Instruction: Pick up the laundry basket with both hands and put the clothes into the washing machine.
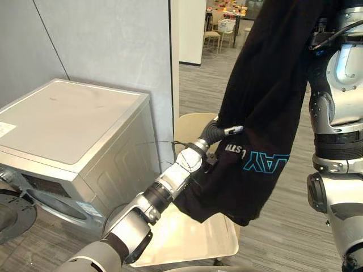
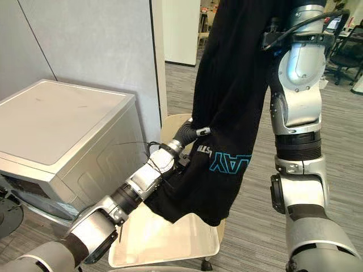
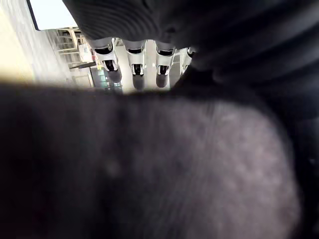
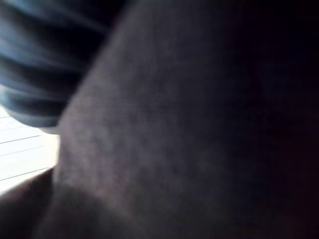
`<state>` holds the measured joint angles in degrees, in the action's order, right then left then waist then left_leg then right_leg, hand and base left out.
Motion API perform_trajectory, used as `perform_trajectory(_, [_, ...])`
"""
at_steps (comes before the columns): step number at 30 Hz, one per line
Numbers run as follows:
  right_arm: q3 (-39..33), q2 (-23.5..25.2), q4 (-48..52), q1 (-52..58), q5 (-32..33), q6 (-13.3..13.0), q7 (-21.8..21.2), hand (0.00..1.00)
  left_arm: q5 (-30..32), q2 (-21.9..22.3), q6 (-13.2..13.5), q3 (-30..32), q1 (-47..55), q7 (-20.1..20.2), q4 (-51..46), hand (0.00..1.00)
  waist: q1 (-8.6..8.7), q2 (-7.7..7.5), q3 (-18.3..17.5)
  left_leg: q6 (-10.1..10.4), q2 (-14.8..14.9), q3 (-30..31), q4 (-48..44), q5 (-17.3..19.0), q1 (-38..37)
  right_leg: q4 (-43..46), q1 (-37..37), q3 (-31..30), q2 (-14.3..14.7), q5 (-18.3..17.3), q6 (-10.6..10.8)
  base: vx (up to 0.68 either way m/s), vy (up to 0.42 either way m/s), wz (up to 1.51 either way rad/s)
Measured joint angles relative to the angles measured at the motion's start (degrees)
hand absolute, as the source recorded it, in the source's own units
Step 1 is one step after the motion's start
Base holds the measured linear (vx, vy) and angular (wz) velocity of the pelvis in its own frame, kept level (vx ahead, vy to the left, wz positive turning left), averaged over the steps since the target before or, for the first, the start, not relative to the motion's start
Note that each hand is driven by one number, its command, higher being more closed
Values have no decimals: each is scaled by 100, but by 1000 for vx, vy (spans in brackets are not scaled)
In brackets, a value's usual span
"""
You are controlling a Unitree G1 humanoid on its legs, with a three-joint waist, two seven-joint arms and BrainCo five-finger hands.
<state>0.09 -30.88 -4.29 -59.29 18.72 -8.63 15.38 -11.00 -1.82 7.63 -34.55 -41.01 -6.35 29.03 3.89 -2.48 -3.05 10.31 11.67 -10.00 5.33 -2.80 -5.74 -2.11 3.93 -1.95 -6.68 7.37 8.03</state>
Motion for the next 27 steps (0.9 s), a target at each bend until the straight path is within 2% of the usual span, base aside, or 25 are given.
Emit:
perform_trajectory(3, [7, 127, -5, -2, 99, -3, 0, 100, 49, 45, -55, -116, -289, -28, 234, 0, 42, -67, 1, 10, 8, -64, 0, 7, -2, 0, 38, -58, 17, 3, -1, -9, -6, -9])
perform_trajectory(7, [54, 146, -8, -2, 101, -4, -2, 100, 45, 169, -73, -124, -452, -183, 263, 0, 66, -70, -1, 22, 14, -89, -1, 17, -15, -9, 40, -79, 27, 4, -3, -2, -2, -3])
perform_trajectory(11, [161, 295, -104, -2, 100, -4, -20, 100, 41, 170, -73, -98, -879, -414, 377, 0, 163, -71, 0, 22, 18, -89, -1, 18, -15, -14, 41, -86, 33, 4, -3, 0, 0, 0])
perform_trajectory(18, [279, 363, -118, -2, 100, -3, -53, 100, -48, 225, -65, -80, -1308, -631, 375, 0, 183, -70, 0, 25, 22, -98, -3, 22, -18, -44, 45, -110, 43, 12, -5, -3, -1, -1])
perform_trajectory(25, [273, 464, -119, -2, 100, -4, -53, 100, -158, 389, -44, -80, -1426, -636, 372, 0, 198, -63, -2, 20, 22, -113, -41, 81, -18, -46, 44, -135, 43, 7, 1, -2, 0, -1])
perform_trajectory(26, [273, 476, -119, -2, 100, -3, -53, 100, -185, 412, -43, -81, -1427, -633, 372, 100, 205, -63, -2, 19, 21, -115, -44, 85, -18, -46, 44, -137, 43, 8, 0, -5, 1, -5])
perform_trajectory(27, [272, 497, -120, -2, 100, -3, -53, 100, -184, 451, -44, -87, -1427, -626, 372, 100, 214, -61, -1, 21, 21, -124, -57, 101, -18, -48, 46, -145, 44, 10, -2, -2, 1, -5])
